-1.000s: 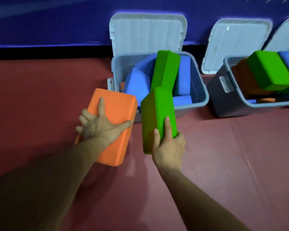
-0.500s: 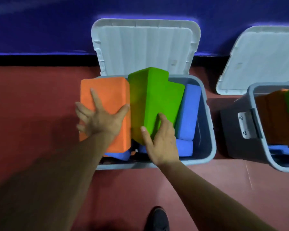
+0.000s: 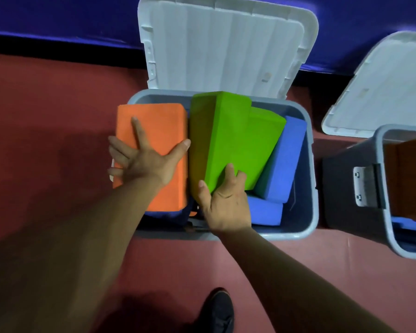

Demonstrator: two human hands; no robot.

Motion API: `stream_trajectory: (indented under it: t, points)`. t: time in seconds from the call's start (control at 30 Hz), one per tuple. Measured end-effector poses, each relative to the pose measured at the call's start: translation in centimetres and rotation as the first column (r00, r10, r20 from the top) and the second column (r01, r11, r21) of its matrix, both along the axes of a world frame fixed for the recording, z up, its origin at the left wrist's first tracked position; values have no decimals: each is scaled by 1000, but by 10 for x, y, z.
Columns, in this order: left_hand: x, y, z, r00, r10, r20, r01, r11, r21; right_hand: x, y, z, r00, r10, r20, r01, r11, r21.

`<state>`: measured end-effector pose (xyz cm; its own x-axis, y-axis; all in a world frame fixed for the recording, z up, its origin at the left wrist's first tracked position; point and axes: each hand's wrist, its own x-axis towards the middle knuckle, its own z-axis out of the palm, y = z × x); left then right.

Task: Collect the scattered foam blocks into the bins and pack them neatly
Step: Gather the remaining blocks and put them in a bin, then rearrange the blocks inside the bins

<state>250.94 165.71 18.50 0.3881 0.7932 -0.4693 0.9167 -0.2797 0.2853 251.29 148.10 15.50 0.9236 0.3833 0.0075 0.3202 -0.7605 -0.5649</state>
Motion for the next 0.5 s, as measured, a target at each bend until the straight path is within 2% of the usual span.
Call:
stream_trajectory:
  t: [0.13, 0.27, 0.4, 0.5]
  points:
    - [-5, 10, 4, 998, -59, -5, 59, 997, -45, -13, 2, 15, 984, -110, -138, 97, 991, -95]
    - [-33, 25, 15, 980, -194, 47, 194, 981, 1, -33, 6, 34, 937, -295, -189, 251, 941, -228]
    - [-83, 29, 21, 936, -302, 181, 292, 953, 80, -59, 27, 53, 899, -438, -7, 429, 884, -186]
    - [-113, 34, 22, 912, -363, 190, 335, 928, 164, -76, 50, 58, 901, -429, 69, 434, 896, -90]
